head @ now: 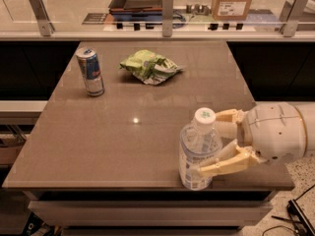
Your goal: Move blue plastic bottle near green jalapeno chip bag
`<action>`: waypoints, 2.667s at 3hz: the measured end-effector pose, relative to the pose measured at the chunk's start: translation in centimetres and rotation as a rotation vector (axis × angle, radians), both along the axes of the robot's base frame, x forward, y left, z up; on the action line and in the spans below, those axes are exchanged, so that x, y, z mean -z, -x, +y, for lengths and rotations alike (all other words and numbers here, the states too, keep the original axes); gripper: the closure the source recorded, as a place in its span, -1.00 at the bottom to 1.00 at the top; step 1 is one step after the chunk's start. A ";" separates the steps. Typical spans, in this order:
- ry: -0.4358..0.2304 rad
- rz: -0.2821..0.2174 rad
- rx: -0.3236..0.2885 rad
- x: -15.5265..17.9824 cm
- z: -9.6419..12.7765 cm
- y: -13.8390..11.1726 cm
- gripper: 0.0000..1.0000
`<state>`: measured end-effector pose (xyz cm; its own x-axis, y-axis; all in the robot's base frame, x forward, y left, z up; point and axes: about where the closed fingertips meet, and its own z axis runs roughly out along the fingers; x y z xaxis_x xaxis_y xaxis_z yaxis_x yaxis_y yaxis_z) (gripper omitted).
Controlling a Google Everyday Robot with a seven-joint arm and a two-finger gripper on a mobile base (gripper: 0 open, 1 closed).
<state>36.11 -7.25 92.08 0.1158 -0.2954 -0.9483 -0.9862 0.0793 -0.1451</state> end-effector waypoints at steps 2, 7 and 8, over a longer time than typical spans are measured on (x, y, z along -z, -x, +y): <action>-0.027 -0.019 0.104 -4.1 -0.2 -3.6 1.00; -0.041 -0.122 0.525 -10.2 -7.2 -22.8 1.00; -0.100 -0.069 0.537 -8.2 -8.1 -25.3 1.00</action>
Offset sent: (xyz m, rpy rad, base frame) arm 0.0734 -0.0117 0.0747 0.0542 -0.0465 -0.2192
